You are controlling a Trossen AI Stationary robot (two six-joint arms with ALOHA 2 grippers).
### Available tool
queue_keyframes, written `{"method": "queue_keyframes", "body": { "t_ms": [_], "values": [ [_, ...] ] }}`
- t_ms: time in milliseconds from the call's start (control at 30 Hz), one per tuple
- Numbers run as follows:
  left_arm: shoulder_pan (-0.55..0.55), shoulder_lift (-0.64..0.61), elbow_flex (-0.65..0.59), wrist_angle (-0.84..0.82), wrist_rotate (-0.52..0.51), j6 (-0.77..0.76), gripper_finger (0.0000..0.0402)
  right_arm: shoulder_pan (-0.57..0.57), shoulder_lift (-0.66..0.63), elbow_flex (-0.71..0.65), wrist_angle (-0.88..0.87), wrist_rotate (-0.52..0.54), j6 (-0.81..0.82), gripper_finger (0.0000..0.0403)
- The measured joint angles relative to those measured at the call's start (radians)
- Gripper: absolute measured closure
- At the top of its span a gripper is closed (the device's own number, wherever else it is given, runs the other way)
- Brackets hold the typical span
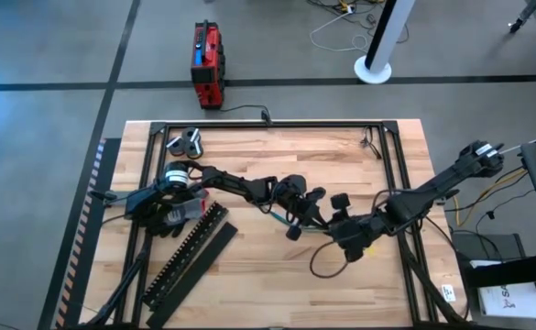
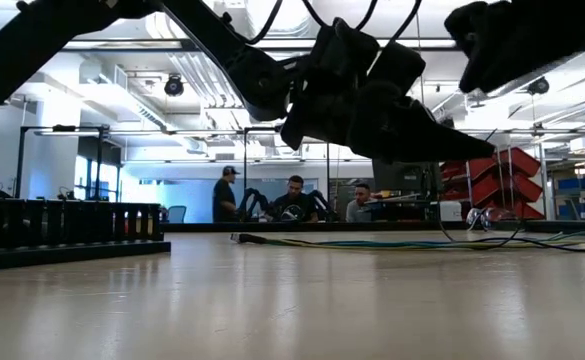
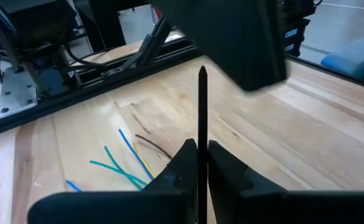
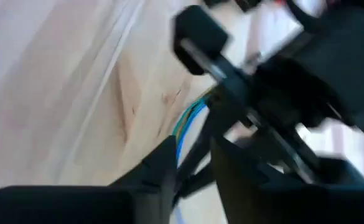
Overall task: Ziptie cables
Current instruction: Wrap the cable wires with the black zip tie
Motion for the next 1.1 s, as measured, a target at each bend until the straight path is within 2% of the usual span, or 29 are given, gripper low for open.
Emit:
{"method": "queue_keyframes", "body": {
  "t_ms": [100,233,400,500,633,767,1100],
  "values": [
    [-0.001,0.000,0.000,-0.003,-0.004,-0.005,0.0397,0.002,-0.002,0.083,-0.151,0.001,0.253,0.0286],
    [0.000,0.000,0.000,-0.003,-0.012,-0.008,0.0397,0.051,-0.004,0.123,-0.293,0.037,0.587,0.0279],
    [0.000,0.000,0.000,-0.013,-0.021,-0.014,0.0397,0.151,0.001,0.035,-0.310,0.053,0.929,0.0283],
    [0.000,0.000,0.000,-0.023,-0.035,-0.015,0.0397,0.201,0.016,-0.037,-0.269,0.112,1.083,0.0275],
    [0.000,0.000,0.000,-0.034,-0.035,-0.015,0.0397,0.236,0.044,-0.091,-0.187,0.286,1.138,0.0258],
    [0.000,0.000,0.000,-0.038,-0.035,-0.015,0.0397,0.238,0.080,-0.093,-0.126,0.428,1.043,0.0250],
    [0.001,0.000,0.000,-0.038,-0.035,-0.015,0.0397,0.231,0.208,-0.093,-0.066,0.472,0.979,0.0270]
  ]
}}
